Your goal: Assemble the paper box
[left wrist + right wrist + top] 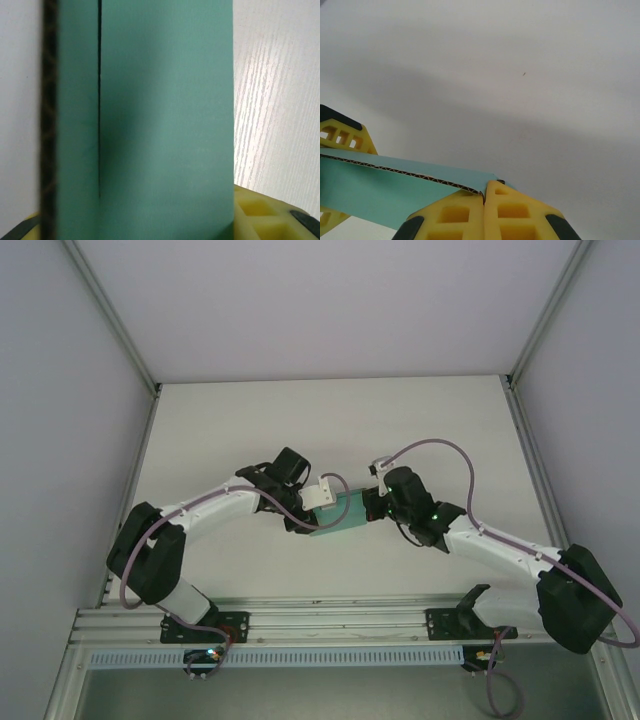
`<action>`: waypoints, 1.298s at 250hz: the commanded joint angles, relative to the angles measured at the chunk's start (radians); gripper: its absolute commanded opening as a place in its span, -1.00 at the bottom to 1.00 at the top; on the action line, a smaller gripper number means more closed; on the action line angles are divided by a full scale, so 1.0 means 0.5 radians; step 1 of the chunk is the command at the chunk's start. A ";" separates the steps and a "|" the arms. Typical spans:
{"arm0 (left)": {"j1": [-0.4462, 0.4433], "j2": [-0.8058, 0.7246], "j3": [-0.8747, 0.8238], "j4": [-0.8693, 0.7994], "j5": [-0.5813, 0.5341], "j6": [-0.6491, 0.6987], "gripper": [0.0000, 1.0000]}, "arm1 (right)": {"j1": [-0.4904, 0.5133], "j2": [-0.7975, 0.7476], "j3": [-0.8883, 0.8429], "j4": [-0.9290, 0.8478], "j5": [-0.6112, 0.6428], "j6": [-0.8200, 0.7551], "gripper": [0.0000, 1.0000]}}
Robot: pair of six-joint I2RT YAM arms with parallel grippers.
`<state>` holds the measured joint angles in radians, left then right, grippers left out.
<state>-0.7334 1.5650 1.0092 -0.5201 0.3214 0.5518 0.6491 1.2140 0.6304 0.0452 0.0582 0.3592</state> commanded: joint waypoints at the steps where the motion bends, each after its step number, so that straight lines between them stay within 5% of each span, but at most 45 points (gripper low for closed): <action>1: -0.024 0.030 0.003 0.100 -0.087 -0.033 -0.19 | 0.060 0.057 -0.154 -0.035 -0.099 0.115 -1.00; 34: -0.032 0.006 0.027 0.074 -0.099 -0.047 0.04 | 0.097 0.033 -0.147 -0.097 0.014 0.084 -1.00; 77: -0.085 -0.096 0.002 0.093 -0.143 -0.071 1.00 | 0.138 0.062 -0.125 -0.155 0.147 0.094 -1.00; 211: -0.190 -0.643 -0.181 0.135 -1.057 -0.939 1.00 | 0.329 0.166 0.046 -0.277 0.408 0.176 -1.00; 253: -0.188 -0.767 -0.171 -0.061 -1.077 -1.266 1.00 | 0.410 0.254 0.186 -0.437 0.540 0.260 -1.00; 325: -0.194 -0.969 -0.366 -0.122 -1.002 -1.590 0.38 | 0.518 0.351 0.364 -0.644 0.747 0.308 -1.00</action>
<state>-0.8299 1.1336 0.8795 -0.5507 -0.1841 -0.1421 0.8818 1.3529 0.8013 -0.1219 0.3775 0.4782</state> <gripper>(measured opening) 0.736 0.036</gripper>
